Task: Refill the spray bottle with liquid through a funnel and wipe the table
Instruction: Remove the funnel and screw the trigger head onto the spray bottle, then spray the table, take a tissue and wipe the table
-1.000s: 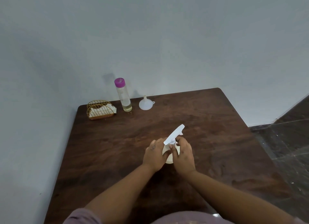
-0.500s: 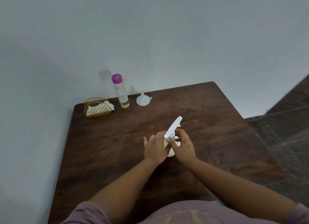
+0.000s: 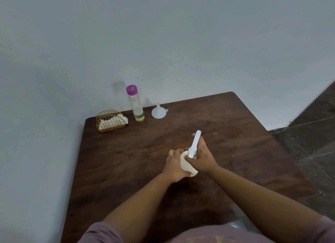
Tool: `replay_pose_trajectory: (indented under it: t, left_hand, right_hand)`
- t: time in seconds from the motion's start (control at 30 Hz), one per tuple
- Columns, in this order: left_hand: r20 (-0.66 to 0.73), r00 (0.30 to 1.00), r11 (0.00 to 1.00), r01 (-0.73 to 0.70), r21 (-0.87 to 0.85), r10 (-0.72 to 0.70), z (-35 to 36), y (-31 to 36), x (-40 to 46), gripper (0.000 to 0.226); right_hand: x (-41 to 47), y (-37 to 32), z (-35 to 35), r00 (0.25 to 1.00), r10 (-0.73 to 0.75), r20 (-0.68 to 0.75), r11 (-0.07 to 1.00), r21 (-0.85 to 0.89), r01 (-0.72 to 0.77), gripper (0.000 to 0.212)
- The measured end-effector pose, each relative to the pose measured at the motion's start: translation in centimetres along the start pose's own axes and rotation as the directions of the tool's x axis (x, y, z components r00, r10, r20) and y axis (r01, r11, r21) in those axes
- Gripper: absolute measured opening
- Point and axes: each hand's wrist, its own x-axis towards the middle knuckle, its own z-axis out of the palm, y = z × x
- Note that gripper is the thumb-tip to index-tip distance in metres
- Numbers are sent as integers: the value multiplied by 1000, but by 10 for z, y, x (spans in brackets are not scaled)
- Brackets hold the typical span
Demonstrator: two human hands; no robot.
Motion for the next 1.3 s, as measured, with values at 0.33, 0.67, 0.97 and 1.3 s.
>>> replay_pose_trajectory:
  t: [0.33,0.67,0.97,1.3]
  left_hand:
    - [319,946,958,40,-283,55,52,37,-34,117]
    - [310,945,838,249,-486,-101,124,66,-67,85]
    - [277,950,833,268,-485,-144,142,87,-83,86]
    - [206,969,879,216,-425,-138,166,98,-93,85]
  right_hand:
    - [-22,-19,-37,971,204,126,979,-13,-204,41]
    - [-49,17,-50,941,325,96,915,-283,-287,44]
    - [-63,34,-68,939,332,87,923,-234,-305,53]
    - [-87,44,-87,935,294,200,939,-246,-242,53]
